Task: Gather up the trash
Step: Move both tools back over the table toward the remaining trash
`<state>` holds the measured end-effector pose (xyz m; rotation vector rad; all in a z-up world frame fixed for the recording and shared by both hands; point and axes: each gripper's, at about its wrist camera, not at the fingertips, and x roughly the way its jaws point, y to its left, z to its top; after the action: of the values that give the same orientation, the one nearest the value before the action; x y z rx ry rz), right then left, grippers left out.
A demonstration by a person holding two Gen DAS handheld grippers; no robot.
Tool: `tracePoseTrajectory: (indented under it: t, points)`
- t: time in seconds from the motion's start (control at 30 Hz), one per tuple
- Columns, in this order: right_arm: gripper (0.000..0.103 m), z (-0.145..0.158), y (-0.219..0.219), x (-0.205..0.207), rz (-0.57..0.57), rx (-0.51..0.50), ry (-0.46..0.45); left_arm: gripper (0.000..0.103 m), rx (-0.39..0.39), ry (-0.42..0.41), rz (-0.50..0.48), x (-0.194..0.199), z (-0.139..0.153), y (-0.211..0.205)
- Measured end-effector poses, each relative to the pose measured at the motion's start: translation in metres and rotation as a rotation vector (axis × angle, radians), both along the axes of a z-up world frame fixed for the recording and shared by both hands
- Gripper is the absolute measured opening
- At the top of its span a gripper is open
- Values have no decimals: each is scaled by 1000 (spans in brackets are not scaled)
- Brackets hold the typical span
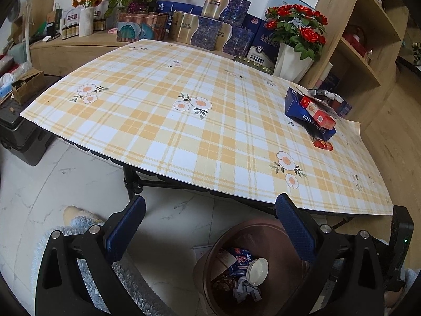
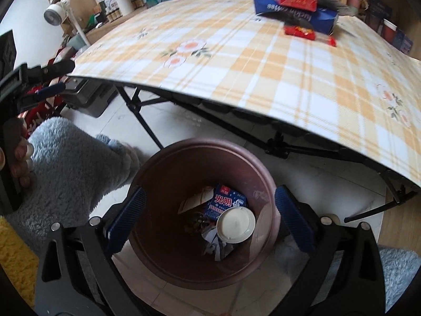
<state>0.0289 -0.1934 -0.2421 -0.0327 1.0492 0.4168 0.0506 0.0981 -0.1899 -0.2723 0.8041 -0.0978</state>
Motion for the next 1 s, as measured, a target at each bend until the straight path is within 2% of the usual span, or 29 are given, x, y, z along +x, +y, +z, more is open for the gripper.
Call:
tracePoseTrajectory:
  t: [0.3, 0.5, 0.7, 0.9, 1.0]
  points:
    - [97, 12, -24, 5, -115, 49, -31, 97, 5, 10, 8, 2, -1, -1]
    - [97, 17, -42, 7, -196, 80, -39, 97, 32, -25, -9, -1, 6, -7]
    - [97, 24, -53, 14, -227, 98, -46, 97, 41, -57, -10, 2, 14, -8]
    - [97, 45, -66, 39, -242, 79, -68, 97, 54, -43, -29, 17, 15, -14]
    - [96, 65, -72, 63, -229, 66, -104, 97, 60, -37, -35, 27, 16, -18]
